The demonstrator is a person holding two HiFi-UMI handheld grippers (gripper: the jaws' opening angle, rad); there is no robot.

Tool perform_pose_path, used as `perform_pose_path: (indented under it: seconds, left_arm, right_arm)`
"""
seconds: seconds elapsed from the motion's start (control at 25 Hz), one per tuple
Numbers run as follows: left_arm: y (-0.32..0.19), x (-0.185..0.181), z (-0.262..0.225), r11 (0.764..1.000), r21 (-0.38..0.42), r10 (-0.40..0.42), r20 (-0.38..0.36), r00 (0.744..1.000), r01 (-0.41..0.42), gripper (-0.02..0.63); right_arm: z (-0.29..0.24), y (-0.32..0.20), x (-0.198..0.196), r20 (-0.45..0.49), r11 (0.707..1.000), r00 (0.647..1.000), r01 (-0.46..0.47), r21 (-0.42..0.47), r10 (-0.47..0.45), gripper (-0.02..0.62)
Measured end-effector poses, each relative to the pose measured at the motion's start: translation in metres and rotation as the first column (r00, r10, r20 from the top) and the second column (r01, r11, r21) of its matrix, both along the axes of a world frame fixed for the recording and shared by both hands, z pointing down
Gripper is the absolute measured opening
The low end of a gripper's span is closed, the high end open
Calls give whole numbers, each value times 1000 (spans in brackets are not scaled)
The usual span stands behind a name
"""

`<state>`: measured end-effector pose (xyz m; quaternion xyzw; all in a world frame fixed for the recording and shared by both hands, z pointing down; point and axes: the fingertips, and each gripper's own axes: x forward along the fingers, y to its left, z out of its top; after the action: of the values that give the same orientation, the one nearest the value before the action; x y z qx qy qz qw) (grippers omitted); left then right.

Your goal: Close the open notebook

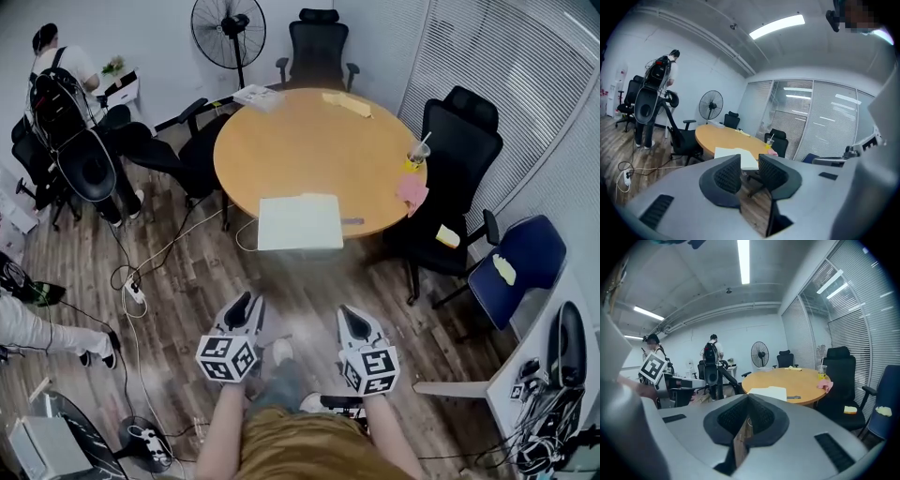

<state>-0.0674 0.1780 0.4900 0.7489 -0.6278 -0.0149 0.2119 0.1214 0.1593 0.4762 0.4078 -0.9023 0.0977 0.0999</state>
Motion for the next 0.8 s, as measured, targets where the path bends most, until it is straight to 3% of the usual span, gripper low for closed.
perform_pose_path:
  seconds: [0.48, 0.8]
  left_arm:
    - [-135, -68, 51, 996, -93, 6, -92, 996, -15, 118]
    - [-193, -85, 85, 985, -150, 73, -122, 990, -91, 118]
  right_arm:
    - [29, -130, -75, -87, 998, 996, 23, -62, -28, 12]
    - [34, -185, -91, -123, 997, 991, -50, -51, 43, 12]
